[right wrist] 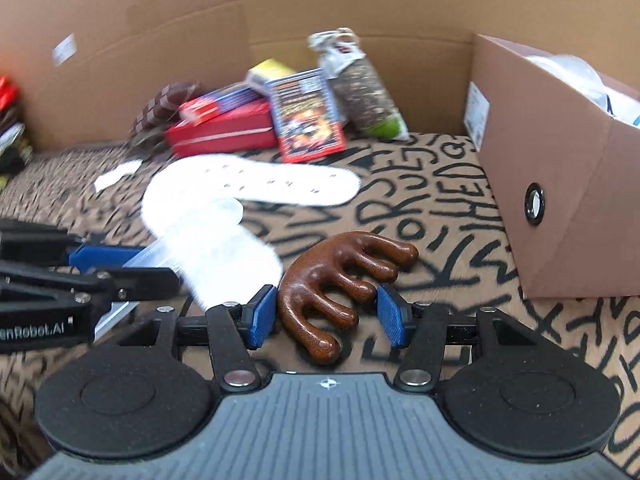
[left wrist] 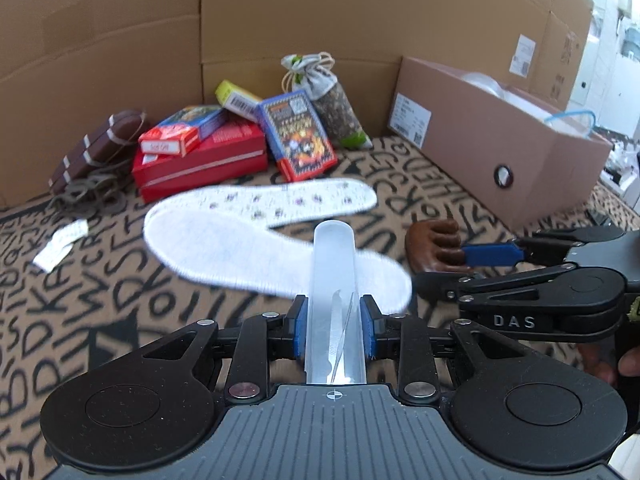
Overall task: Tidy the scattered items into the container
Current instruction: 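Close the right gripper on the brown wooden comb-shaped massager, then carry the tube in the left gripper while the right gripper carries the massager to the shoe box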
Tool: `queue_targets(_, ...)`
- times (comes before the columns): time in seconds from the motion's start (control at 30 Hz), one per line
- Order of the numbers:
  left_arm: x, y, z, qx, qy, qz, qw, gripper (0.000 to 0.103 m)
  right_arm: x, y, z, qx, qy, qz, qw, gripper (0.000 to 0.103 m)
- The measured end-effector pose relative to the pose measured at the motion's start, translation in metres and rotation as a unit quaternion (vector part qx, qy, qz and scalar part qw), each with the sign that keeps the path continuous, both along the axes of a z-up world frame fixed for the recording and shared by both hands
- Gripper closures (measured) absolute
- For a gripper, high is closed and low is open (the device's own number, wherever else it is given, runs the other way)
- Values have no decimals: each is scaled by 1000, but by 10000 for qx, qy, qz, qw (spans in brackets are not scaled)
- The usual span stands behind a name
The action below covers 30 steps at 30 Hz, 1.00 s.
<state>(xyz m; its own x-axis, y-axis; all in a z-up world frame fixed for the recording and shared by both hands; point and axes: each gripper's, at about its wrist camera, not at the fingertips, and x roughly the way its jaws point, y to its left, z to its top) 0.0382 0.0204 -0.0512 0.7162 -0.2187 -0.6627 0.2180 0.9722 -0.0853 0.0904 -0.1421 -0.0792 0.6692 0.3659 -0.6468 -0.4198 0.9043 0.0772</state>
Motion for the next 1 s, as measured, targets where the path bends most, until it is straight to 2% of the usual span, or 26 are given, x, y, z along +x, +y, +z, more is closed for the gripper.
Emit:
queue_targets(0.13,-2,3,-8,-49,192,73,9998,75,-15,3,-1,-141,-100,23,9998,36)
queue_targets(0.17,-2,2,-8,-36,189,69,9998,71,-16,4,-1,-148,-105,4,9998,34)
queue_targets(0.2,-1,1,-9,-26,182,45,9998,58,-16,5,-1,-143,-101,-25,9998,33)
queue_targets(0.4,1,-7,-12,75,91,-46,9999,51,-12,10,-3,-163,-205,-121,9996,28)
queue_targets(0.6,1,-16,-15,382,-109,-148,9991,54,-7,10,-8,-118,-320,-224,9992,25)
queue_targets(0.67,1,-17,-15,441,-109,-144,9989,62,-7,10,-7,-131,-299,-187,9993,26)
queue_targets(0.7,1,-17,-15,457,-106,-139,9988,63,-7,10,-6,-150,-277,-170,9994,26)
queue_targets(0.77,1,-17,-14,467,-105,-132,9988,62,-6,10,-5,-171,-234,-155,9995,27)
queue_targets(0.8,1,-17,-15,463,-108,-124,9988,57,-6,10,-5,-162,-228,-160,9995,27)
queue_targets(0.87,0,-17,-15,443,-107,-129,9989,53,-7,10,-5,-150,-232,-170,9995,27)
queue_targets(1.0,-2,-18,-15,472,-107,-160,9987,53,-9,11,-6,-172,-277,-164,9993,27)
